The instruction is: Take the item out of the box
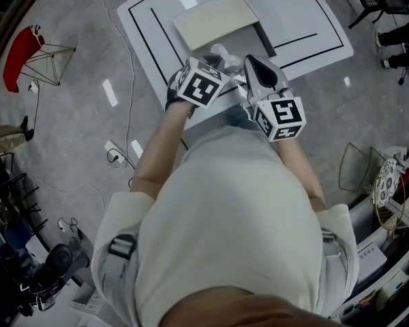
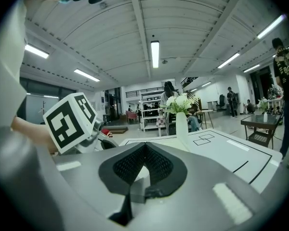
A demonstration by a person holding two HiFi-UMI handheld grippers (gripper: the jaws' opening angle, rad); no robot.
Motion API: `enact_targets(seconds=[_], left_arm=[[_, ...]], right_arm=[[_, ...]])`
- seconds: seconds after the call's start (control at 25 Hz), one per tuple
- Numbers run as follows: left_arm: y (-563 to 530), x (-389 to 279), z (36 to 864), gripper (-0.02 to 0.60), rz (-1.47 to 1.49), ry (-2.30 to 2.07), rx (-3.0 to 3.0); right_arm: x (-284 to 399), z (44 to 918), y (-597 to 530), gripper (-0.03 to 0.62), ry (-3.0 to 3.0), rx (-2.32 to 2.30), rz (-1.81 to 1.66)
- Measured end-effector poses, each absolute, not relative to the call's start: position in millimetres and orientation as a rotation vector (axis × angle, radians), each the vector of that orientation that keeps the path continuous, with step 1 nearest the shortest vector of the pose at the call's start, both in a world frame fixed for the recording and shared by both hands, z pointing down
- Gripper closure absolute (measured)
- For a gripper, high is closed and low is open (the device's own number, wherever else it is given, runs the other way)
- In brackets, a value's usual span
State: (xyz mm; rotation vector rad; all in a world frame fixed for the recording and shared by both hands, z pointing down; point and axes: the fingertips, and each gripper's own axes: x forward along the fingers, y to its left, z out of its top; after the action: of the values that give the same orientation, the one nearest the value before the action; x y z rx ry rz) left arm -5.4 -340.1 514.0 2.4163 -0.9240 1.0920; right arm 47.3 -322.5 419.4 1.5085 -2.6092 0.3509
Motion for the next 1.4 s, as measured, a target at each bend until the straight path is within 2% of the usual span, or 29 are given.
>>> enact_targets(seconds=[1.4], left_arm=[[-207.5, -78.8, 442.0, 0.572, 0.359, -1.34, 2.477]], right_arm=[[8.9, 417.4, -176.6, 0.595, -2.659, 1.475, 0.336]])
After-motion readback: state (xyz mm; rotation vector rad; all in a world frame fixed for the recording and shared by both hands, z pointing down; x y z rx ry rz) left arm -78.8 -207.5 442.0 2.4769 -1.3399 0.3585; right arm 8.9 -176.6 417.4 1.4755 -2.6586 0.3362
